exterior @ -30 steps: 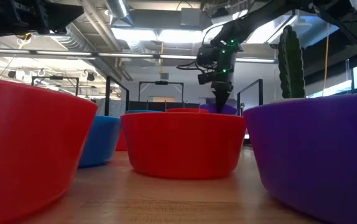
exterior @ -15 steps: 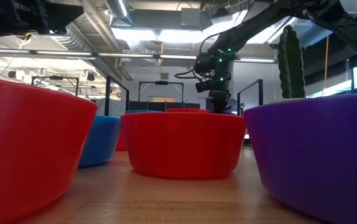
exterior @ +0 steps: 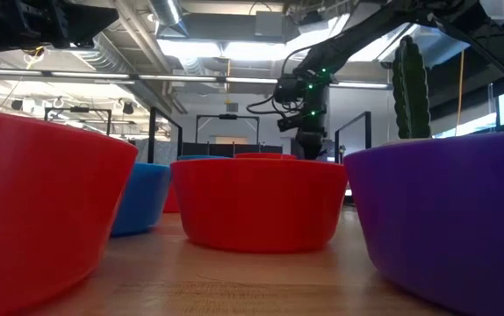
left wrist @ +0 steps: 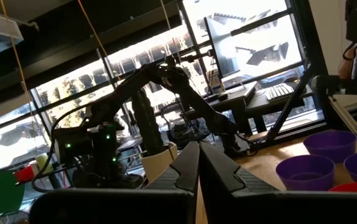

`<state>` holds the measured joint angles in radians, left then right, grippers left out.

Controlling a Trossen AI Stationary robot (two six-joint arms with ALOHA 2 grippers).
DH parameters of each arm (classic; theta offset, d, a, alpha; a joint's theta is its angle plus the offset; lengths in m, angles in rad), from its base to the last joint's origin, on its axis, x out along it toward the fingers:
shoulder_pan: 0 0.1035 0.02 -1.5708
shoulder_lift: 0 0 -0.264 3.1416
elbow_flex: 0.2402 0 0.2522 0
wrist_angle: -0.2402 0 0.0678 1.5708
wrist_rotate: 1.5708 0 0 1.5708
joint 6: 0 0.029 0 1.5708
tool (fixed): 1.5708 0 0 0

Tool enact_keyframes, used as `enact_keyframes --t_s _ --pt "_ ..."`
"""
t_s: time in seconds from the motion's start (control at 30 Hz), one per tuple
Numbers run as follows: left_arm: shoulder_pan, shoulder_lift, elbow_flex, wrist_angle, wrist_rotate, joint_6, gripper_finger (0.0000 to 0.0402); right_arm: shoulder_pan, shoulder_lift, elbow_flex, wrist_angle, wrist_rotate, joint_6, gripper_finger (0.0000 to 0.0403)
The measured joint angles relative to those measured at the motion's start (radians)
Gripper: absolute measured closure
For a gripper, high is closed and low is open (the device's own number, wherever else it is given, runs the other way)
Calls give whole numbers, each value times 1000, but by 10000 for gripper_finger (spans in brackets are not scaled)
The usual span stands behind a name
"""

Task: Pick & Place Mini bowls
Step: Stack the blue bowl on the blue bowl on the shelf

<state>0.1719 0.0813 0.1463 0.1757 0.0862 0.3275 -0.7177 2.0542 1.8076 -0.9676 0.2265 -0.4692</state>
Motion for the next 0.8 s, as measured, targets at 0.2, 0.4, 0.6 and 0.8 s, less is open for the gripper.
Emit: enact_keyframes --t_s 0.2,0.4,0.6,0.8 --pt "0 0 0 0 -1 0 393 3 -1 35 -13 5 31 292" --pt "0 0 0 0 -1 0 393 27 -2 129 -73 -44 47 291" --pt "0 0 0 0 -1 0 393 91 -3 314 -226 -237 75 291" --pt "0 0 0 0 0 -1 393 214 -75 486 -207 -365 106 312"
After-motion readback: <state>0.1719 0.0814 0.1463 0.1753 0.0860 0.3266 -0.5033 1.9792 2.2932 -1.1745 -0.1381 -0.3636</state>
